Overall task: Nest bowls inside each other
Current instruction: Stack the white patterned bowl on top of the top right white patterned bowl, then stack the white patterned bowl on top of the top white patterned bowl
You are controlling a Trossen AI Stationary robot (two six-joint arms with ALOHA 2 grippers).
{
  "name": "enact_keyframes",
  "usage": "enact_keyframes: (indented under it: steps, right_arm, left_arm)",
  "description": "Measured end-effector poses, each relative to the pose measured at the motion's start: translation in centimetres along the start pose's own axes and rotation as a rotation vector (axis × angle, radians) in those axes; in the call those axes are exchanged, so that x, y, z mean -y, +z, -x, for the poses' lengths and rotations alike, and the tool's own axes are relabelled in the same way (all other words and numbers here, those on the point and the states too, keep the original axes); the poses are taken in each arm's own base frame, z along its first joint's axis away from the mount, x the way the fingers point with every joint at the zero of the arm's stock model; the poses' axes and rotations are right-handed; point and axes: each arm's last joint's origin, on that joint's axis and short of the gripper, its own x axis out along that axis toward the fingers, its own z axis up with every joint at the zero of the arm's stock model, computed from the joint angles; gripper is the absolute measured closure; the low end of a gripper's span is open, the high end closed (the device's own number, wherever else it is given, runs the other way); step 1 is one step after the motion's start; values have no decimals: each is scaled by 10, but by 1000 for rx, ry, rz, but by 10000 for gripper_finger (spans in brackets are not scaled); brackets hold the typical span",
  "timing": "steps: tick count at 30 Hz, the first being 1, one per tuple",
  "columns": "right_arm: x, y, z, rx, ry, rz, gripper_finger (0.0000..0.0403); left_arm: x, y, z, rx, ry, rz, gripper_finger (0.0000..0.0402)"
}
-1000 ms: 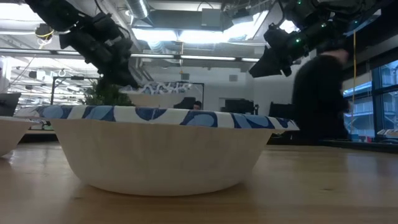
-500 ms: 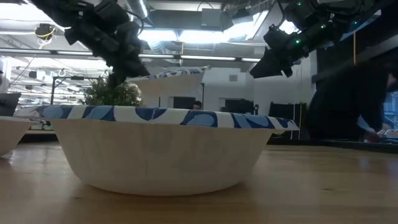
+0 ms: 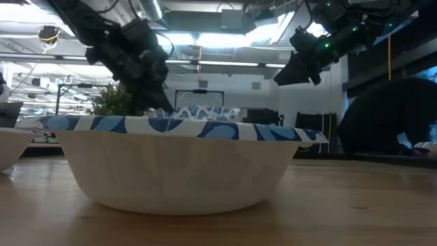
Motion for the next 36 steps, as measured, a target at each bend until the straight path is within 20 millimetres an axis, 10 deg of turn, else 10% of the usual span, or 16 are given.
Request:
enact_keyframes:
  steps: [36]
  right_arm:
    - [0,0,0,-1,4,13,273]
  left_arm:
    - [-7,6,-23,100,102,-116,318]
